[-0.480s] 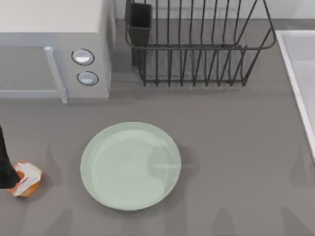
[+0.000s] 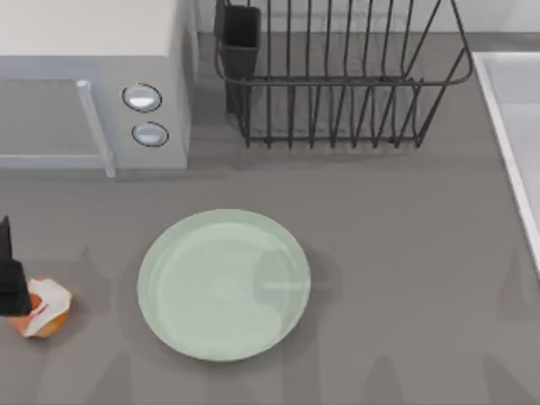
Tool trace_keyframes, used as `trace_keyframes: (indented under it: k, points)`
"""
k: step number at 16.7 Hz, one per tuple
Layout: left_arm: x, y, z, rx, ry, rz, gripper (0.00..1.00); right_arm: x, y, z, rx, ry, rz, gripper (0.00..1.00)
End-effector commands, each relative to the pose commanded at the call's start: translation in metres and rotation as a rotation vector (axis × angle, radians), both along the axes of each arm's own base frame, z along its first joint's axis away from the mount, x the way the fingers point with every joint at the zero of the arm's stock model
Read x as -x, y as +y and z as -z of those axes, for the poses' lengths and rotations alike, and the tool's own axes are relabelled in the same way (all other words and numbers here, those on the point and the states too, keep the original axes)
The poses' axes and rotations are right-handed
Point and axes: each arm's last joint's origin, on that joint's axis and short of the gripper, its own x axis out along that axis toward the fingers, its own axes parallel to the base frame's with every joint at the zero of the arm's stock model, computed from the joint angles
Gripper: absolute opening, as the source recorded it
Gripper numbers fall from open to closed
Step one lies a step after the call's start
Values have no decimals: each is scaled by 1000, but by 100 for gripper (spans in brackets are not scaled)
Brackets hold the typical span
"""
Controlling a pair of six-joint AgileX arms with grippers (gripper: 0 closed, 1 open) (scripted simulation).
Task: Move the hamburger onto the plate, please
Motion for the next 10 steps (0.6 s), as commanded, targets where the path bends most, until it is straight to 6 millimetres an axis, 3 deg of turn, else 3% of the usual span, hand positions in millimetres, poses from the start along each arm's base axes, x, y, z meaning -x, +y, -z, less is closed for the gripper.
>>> trace_keyframes:
  k: [4,10]
  points:
    - [-29,-2,-18,-140,342,64,100,0,0,0,0,0,0,100]
    - [-96,-8,-12,-332,911,274,100,0,0,0,0,0,0,100]
